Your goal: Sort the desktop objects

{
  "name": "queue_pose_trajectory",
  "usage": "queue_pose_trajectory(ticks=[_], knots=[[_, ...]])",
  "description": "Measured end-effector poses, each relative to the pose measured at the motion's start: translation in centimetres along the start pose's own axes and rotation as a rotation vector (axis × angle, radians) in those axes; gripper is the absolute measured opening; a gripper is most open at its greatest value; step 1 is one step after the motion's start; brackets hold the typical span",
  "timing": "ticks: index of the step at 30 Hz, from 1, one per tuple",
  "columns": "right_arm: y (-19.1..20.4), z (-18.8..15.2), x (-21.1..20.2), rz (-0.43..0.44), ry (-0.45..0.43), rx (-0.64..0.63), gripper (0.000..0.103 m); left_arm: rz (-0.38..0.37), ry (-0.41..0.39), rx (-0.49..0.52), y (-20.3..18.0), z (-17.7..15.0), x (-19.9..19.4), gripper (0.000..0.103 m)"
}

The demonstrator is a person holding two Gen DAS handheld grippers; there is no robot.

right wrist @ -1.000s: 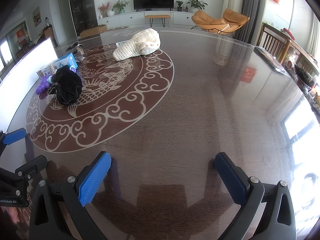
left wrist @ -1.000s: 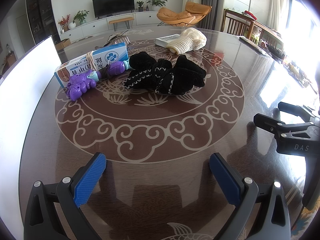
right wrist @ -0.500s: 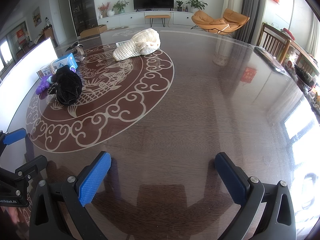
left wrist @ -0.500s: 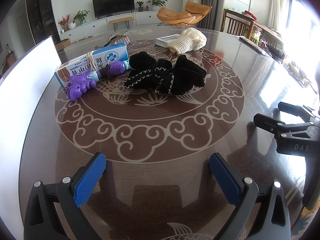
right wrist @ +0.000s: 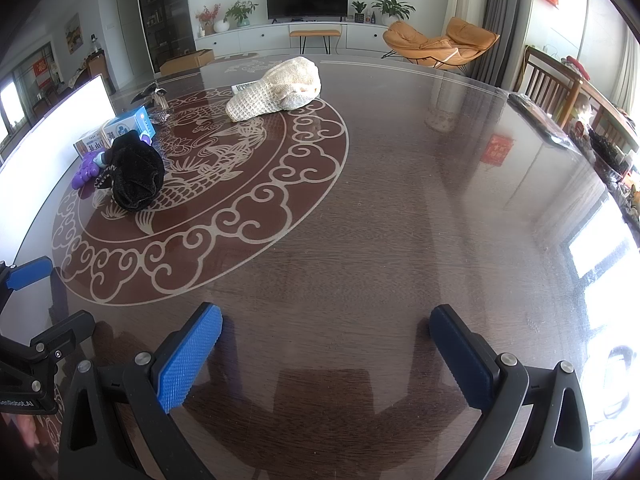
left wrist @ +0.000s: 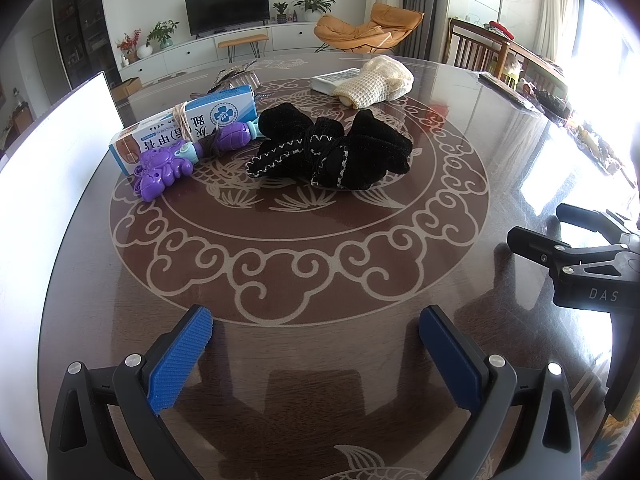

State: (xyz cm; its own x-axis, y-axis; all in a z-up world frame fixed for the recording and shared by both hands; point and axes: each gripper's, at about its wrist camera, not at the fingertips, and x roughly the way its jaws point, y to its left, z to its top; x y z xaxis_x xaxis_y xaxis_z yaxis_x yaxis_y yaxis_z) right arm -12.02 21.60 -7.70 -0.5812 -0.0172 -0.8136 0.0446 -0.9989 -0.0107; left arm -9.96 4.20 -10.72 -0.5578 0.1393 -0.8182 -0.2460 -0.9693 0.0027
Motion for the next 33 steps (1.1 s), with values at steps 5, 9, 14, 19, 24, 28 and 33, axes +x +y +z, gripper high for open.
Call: queue_pose_trajectory(ticks=[5, 9, 14, 19, 24, 28, 33], knots=[[0.01, 0.0, 0.01, 0.0, 0.0, 0.0, 0.103, 0.0, 0.0, 0.0, -0.02, 0.0, 0.01, 0.103], [-0.01, 0.01, -0.01, 0.0, 0.0, 0.0, 0.103, 0.0, 0.0, -0.001, 0.01, 0.0, 0.0, 0.103], [0.0, 0.0, 0.0, 0.0, 0.0, 0.0, 0.103, 0.0, 0.0, 0.0, 0.04, 0.0, -0.01, 0.103], [-0.01, 0.01, -0.02, 0.0, 0.0, 0.0, 0.103, 0.0, 0.0, 0.0, 0.04, 0.0, -0.01, 0.103], [0.01, 0.0, 0.0, 0.0, 0.0, 0.0, 0.103, 0.0, 0.0, 0.0, 0.02, 0.0, 0.0, 0.103], [0.0, 0.01, 0.0, 0.0, 0.0, 0.0, 0.103, -0.004, 0.0, 0.0, 0.03, -0.01, -0.01, 0.103], [0.01, 0.0, 0.01, 0.0, 0.0, 0.0, 0.103, -0.016, 0.001, 0.011, 0.17, -0.35, -0.31, 0.103]])
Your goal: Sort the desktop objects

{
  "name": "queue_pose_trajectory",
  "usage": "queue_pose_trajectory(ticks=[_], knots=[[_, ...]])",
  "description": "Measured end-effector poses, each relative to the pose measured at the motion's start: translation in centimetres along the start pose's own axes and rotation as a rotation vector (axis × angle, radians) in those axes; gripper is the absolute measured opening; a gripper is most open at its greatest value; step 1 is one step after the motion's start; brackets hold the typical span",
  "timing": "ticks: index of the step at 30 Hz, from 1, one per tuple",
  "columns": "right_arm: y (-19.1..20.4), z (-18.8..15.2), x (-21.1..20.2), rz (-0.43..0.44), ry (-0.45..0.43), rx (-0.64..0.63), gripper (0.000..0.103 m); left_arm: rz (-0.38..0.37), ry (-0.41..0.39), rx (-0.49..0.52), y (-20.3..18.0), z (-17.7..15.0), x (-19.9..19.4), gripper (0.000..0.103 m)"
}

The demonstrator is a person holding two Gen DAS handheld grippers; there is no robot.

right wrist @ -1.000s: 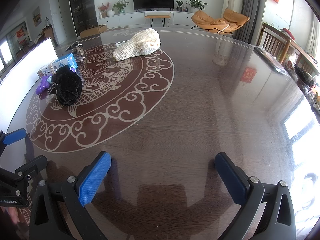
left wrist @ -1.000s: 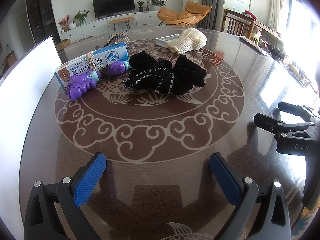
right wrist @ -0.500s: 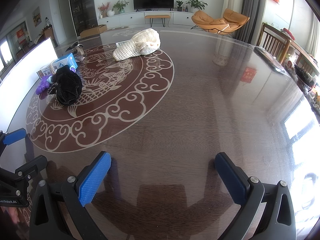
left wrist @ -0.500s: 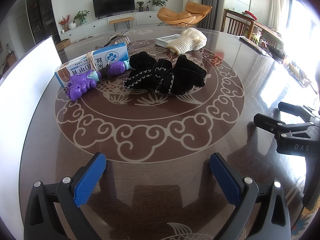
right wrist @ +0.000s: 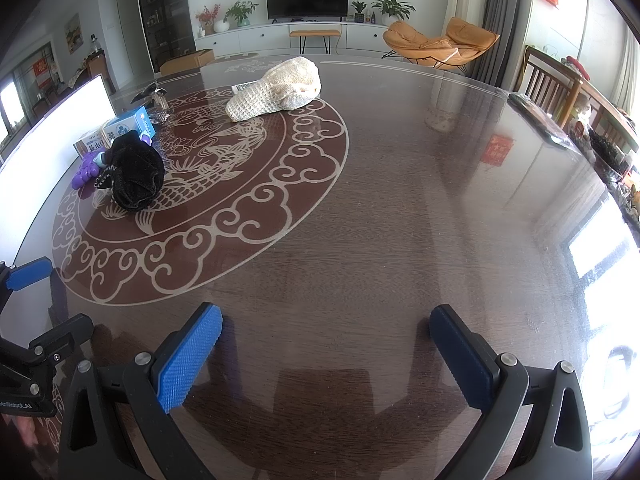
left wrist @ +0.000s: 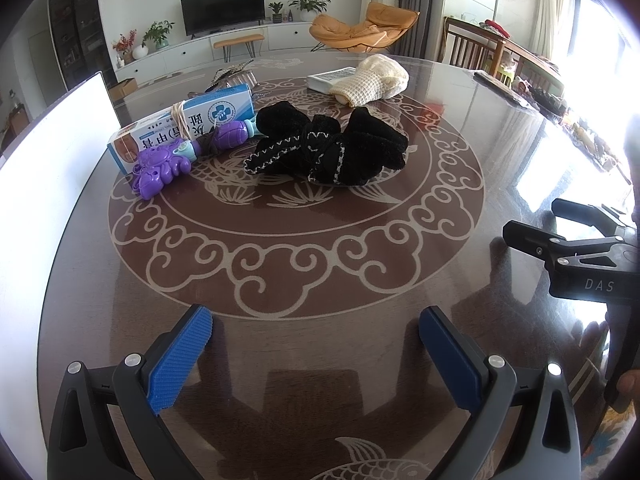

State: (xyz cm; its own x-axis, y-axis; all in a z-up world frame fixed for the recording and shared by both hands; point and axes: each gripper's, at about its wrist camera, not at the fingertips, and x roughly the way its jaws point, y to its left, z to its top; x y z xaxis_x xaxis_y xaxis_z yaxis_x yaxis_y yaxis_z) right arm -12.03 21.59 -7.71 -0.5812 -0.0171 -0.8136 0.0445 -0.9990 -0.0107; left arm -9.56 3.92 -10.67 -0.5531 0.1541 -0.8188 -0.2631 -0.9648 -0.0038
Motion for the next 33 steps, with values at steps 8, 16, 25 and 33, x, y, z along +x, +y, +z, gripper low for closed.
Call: queue_pose_trajectory(ticks=[8, 16, 25, 33], knots=[[0.0, 0.0, 0.0, 0.0, 0.0, 0.0, 0.103, -0.161, -0.011, -0.02, 1.9, -0.7, -1.4, 0.103], [0.0, 0.0, 0.0, 0.0, 0.0, 0.0, 0.103, -0.226, -0.065, -0.203, 5.7, 2.4, -3.1, 0.103], [0.0, 0.0, 0.0, 0.0, 0.0, 0.0, 0.103, -0.007, -0.007, -0.232, 1.0, 12.1, 3.5, 0.103], [0.0, 0.0, 0.0, 0.0, 0.0, 0.0, 0.103, -0.074, 0.007, -0.14, 3.1, 7.9, 4.4, 0.082]])
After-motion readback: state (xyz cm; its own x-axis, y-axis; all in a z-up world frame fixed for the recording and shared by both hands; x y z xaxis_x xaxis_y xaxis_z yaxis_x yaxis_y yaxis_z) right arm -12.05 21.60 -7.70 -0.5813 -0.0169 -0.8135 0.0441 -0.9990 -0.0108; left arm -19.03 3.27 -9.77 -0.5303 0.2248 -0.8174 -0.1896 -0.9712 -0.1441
